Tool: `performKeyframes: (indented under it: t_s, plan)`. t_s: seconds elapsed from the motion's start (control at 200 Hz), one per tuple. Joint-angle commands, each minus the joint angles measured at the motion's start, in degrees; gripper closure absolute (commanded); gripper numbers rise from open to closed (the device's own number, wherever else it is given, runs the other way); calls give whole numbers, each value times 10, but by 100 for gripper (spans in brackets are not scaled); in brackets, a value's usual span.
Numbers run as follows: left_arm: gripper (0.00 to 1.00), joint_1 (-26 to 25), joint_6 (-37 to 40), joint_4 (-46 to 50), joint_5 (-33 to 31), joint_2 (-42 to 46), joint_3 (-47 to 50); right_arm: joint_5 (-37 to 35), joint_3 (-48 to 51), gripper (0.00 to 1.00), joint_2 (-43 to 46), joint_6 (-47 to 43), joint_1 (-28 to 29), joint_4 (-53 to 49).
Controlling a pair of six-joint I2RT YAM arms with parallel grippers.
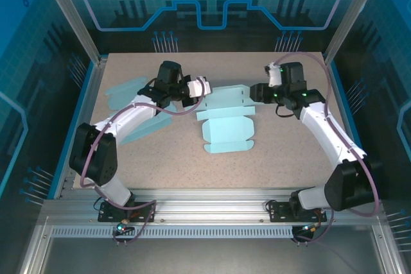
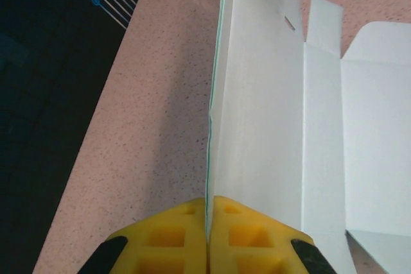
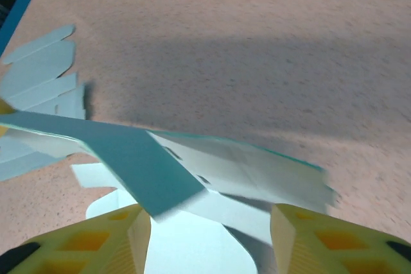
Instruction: Fold the paper box
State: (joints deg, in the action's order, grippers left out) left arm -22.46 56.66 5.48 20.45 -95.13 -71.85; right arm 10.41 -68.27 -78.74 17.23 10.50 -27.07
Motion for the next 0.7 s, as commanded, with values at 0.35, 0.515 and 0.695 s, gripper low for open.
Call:
performKeyframes:
  t_s: [0.35, 0.515, 0.695]
  plan:
    - [100, -62, -28, -122, -96, -56, 58, 8, 94, 41, 39, 121, -114, -39]
    - [100, -78, -43, -151, -127, -76, 73, 5, 117, 40, 27, 121, -123, -32]
    - [100, -101, -29, -207, -174, -100, 101, 41, 125, 41, 15, 132, -125, -9]
